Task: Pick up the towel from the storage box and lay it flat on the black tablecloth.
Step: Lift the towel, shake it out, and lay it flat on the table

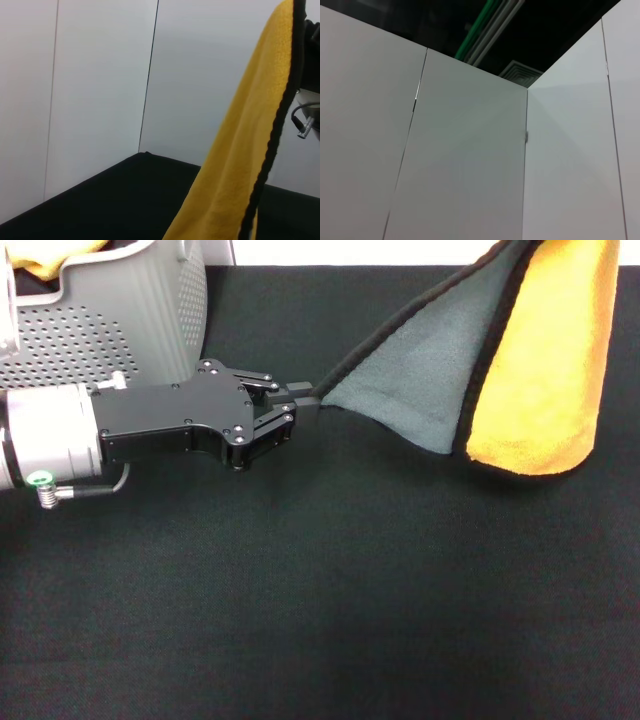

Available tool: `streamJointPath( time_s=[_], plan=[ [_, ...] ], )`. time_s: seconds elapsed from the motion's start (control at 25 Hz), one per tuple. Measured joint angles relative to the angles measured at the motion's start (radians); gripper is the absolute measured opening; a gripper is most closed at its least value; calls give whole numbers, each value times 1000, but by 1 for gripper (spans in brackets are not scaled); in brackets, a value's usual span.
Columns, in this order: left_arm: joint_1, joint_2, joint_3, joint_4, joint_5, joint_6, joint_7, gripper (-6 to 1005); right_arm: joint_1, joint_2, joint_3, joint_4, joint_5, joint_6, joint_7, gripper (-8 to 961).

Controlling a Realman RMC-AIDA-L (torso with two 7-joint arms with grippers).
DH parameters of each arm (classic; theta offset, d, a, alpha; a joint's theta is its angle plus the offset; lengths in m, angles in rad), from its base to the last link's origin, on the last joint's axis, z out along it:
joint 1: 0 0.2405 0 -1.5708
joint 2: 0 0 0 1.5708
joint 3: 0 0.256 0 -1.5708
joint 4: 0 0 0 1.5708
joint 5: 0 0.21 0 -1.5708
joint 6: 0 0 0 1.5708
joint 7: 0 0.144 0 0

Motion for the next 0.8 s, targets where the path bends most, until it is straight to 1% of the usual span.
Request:
streamJointPath(
  time_s=[0.44, 0.64, 0.8],
  plan=[
    [-11, -4, 7, -4, 2, 0, -1, 128, 0, 7, -6, 1, -1, -7, 2, 16],
    [-12, 0, 22, -5, 4, 2, -8, 127, 0, 10, -6, 1, -2, -7, 2, 16],
    [-13, 0, 26, -6, 22, 3, -12, 80, 0, 15, -2, 2, -2, -9, 2, 16]
  ],
)
